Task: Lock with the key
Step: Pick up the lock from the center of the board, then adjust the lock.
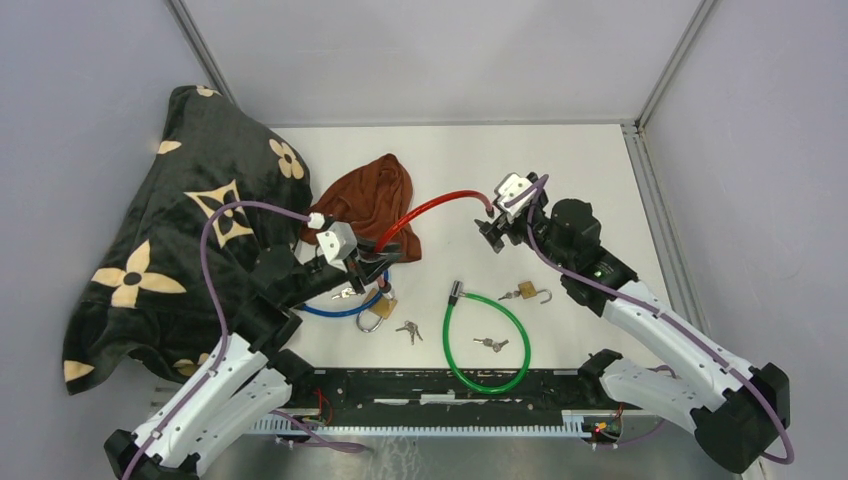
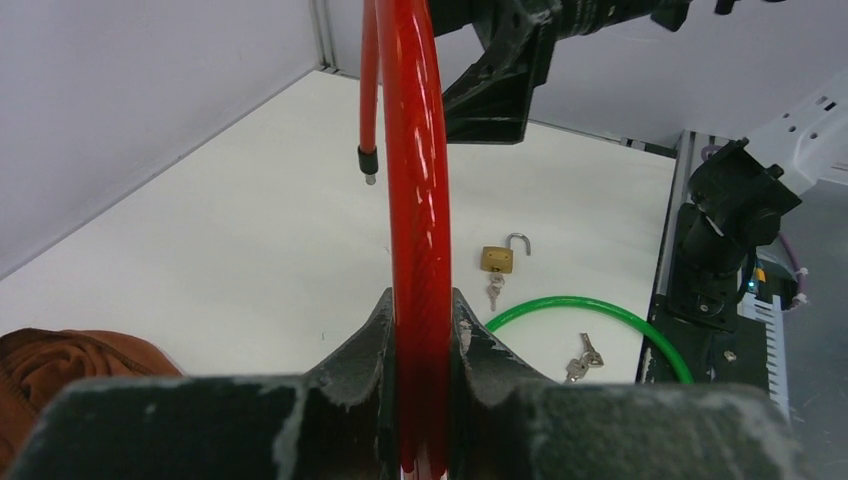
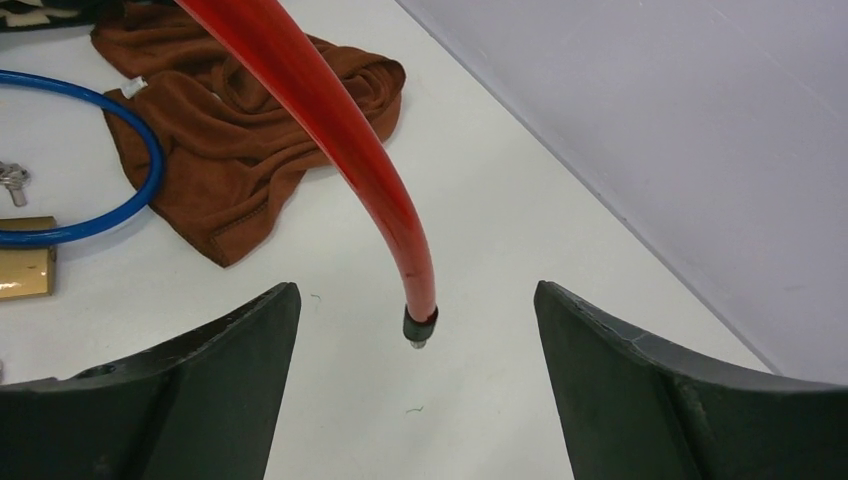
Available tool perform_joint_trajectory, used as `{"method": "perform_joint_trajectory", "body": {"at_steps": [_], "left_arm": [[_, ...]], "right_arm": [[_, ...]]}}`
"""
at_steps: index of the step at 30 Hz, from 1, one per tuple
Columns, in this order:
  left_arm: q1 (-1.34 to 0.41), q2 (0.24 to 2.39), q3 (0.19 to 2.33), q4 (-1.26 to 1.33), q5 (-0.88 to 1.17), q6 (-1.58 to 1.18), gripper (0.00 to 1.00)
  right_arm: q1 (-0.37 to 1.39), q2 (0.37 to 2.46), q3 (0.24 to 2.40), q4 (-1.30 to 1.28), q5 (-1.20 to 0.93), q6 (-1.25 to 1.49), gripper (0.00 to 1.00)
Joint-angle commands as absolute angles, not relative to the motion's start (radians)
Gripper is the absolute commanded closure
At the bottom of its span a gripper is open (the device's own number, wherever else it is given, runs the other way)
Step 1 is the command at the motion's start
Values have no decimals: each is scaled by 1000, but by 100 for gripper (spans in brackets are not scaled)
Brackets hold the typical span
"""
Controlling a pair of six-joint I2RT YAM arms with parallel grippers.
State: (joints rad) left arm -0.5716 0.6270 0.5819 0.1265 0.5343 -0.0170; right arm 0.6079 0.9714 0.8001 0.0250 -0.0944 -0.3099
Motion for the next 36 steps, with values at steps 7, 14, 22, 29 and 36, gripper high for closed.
{"method": "perform_joint_trajectory", "body": {"at_steps": [7,14,22,29,36], "left_arm": [[-567,550,601,174,577,-134,98],[-566,566,599,205,575,-203,98],[-565,574,507,149,418,-134,97],[-565,592,368,111,432,-57,69],[-565,578,310,129,408,-6,49]], "right_arm": [[589,1035,679,371,-6,-249,21],[583,1077,643,509,-18,-227,57],[583,1092,740,377,-176,-145,100],[583,1078,817,337,-335,-44,100],[583,1069,879,283,-352,-34,100]]}}
